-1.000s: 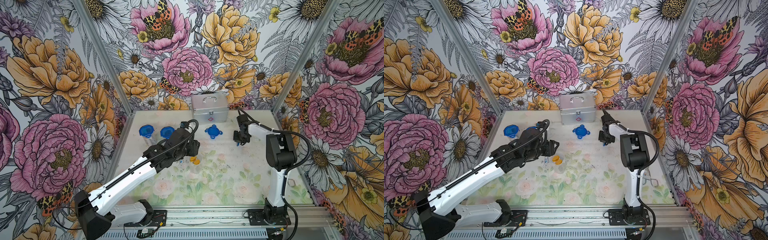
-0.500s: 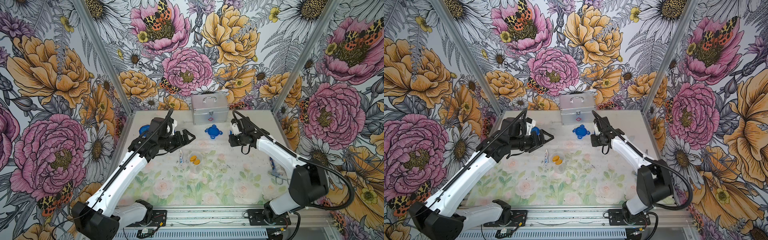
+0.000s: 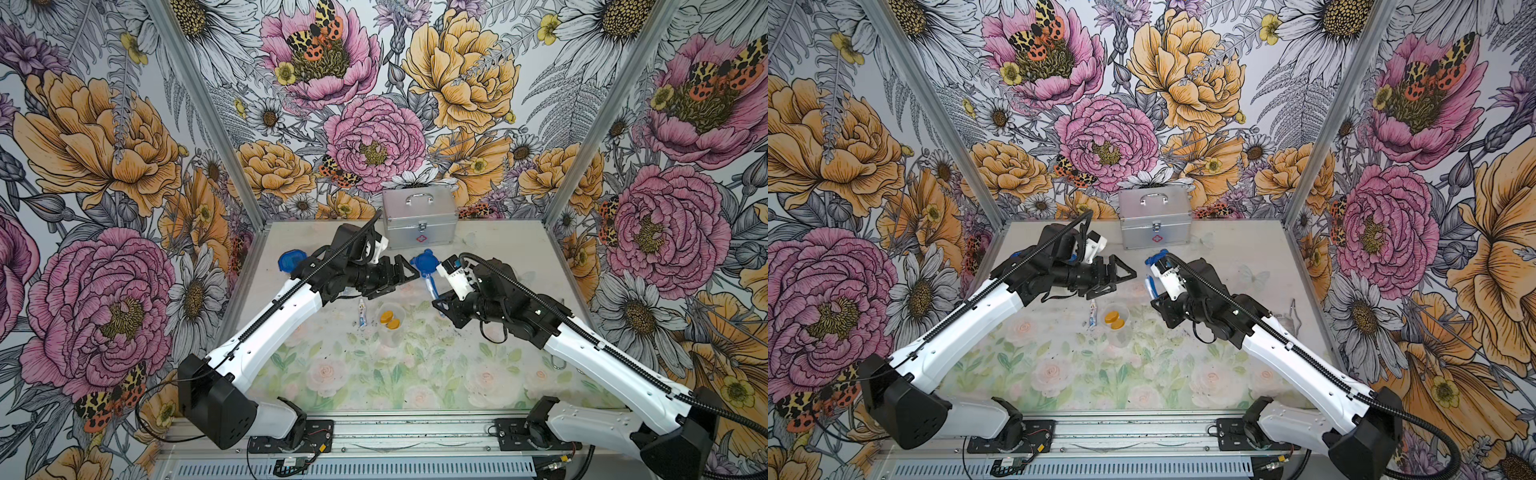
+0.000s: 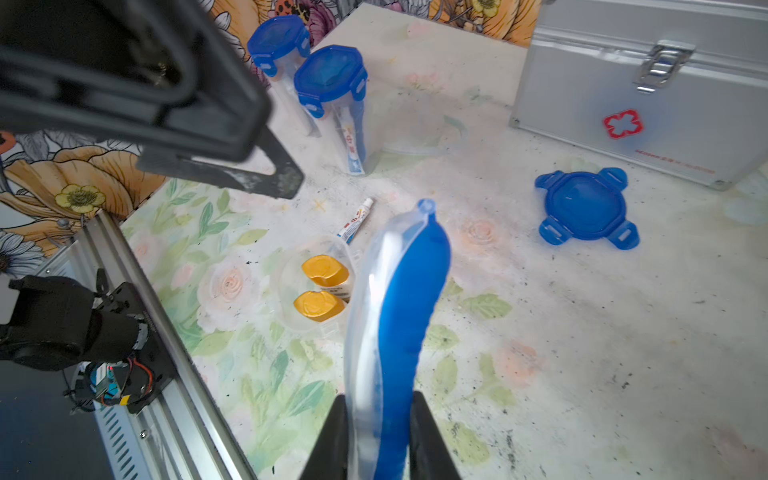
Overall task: Pack away toiletry kits
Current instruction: Pick up the toiletry item from the center of the board.
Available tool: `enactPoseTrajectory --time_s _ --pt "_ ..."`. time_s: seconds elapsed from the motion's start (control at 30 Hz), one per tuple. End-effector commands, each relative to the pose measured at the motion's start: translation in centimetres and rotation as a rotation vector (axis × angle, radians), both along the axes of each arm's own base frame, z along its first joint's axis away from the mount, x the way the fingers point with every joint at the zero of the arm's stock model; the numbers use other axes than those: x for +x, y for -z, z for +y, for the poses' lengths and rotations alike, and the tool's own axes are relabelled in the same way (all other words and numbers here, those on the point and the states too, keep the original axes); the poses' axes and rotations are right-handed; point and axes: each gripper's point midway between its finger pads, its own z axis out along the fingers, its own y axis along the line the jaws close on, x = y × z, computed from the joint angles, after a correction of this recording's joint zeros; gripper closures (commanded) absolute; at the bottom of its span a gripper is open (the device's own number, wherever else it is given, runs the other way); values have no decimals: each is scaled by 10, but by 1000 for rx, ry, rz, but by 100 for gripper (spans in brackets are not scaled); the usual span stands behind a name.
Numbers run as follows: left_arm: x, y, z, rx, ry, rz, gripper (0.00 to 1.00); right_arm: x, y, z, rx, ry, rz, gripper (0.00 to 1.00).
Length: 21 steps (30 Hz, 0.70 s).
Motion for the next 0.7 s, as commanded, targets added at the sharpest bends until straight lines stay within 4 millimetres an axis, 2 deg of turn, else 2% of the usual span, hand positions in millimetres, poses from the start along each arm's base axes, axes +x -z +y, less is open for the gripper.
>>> enactPoseTrajectory --time_s 0.0,0.13,0.3,0.43,0.67 --pt "2 -15 -19 -43 34 -31 8 0 -5 13 33 -12 -12 90" --pt "5 -5 -31 -27 40 -5 13 -1 -7 23 44 -26 -21 90" --pt "6 5 -34 -13 31 16 29 -2 -7 33 55 -37 -27 91" --pt "3 10 -34 -10 37 30 44 0 -3 35 58 -29 -25 91" --pt "-2 18 -30 2 35 46 61 3 0 39 48 -41 -27 91"
